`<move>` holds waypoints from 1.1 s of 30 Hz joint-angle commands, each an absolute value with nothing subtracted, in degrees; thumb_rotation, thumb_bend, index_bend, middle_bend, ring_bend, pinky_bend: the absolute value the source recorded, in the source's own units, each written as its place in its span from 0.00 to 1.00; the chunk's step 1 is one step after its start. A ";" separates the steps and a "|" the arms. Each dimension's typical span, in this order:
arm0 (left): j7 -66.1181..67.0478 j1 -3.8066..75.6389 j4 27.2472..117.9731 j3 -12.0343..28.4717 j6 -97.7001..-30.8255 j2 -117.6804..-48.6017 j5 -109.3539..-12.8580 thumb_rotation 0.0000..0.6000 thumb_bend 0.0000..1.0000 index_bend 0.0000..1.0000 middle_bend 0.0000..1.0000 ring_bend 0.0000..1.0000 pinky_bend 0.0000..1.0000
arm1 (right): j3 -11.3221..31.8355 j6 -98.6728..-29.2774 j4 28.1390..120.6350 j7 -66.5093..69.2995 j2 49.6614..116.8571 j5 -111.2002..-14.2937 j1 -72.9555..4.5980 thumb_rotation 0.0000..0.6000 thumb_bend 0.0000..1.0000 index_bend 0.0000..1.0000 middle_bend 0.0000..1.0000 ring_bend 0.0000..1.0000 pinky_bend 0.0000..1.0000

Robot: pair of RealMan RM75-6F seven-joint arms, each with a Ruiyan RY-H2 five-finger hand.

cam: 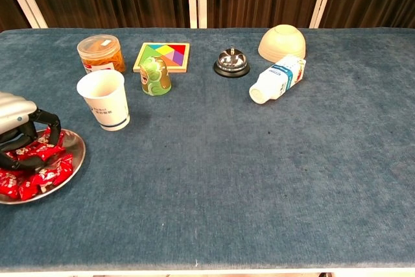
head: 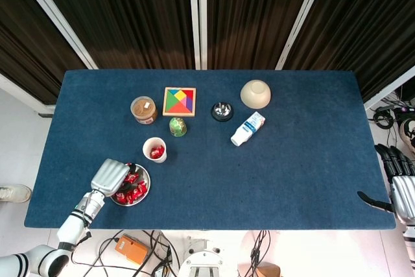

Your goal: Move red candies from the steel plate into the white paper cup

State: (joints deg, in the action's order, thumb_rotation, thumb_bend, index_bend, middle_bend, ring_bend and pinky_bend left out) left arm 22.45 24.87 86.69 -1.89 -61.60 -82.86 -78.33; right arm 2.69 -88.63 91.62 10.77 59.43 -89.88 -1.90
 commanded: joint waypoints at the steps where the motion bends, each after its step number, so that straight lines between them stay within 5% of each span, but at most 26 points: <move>1: 21.24 24.66 86.95 -1.74 -62.15 -82.71 -78.77 1.00 0.34 0.54 0.86 0.83 0.83 | 2.69 -88.61 91.66 10.74 59.43 -89.88 -1.92 1.00 0.20 0.03 0.15 0.10 0.17; 16: 19.83 24.01 98.01 2.67 -70.97 -75.53 -83.30 1.00 0.35 0.54 0.86 0.83 0.83 | 2.56 -89.18 91.33 11.28 59.59 -89.84 -1.50 1.00 0.20 0.03 0.15 0.10 0.17; 33: 22.11 31.87 96.79 9.23 -62.67 -80.43 -74.37 1.00 0.33 0.54 0.86 0.83 0.83 | 3.49 -90.34 90.38 11.94 59.87 -88.74 -1.05 1.00 0.20 0.02 0.15 0.10 0.17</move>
